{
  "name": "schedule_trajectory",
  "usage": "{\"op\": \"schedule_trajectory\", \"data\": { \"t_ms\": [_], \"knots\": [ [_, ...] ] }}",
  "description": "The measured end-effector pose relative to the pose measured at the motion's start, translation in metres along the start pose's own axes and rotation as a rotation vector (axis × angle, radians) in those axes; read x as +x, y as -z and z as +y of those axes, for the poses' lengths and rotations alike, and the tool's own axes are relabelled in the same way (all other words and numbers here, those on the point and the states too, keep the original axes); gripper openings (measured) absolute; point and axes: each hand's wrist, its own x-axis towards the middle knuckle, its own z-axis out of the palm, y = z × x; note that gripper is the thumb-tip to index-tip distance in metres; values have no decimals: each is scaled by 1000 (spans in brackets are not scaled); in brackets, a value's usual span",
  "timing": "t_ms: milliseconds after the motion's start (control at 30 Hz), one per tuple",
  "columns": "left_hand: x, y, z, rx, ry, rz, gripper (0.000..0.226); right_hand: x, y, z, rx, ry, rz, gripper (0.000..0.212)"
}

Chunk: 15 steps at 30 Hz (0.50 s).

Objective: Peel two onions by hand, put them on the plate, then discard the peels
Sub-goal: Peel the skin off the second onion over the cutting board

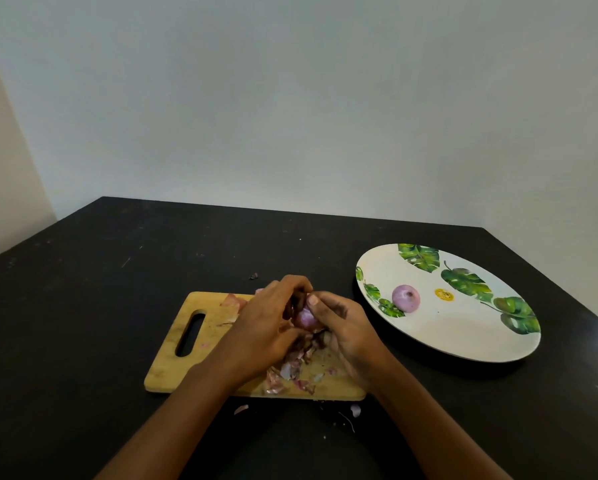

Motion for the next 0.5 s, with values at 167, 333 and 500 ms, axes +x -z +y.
{"op": "schedule_trajectory", "data": {
  "t_ms": [167, 333, 500],
  "knots": [
    [0, 1, 2, -20, -1, -16, 41, 2, 0, 2, -34, 6, 12, 37],
    [0, 2, 3, -26, 7, -49, 42, 3, 1, 5, -33, -4, 17, 31],
    [-2, 1, 5, -51, 21, -21, 41, 3, 0, 2, 14, -1, 43, 25]
  ]
}}
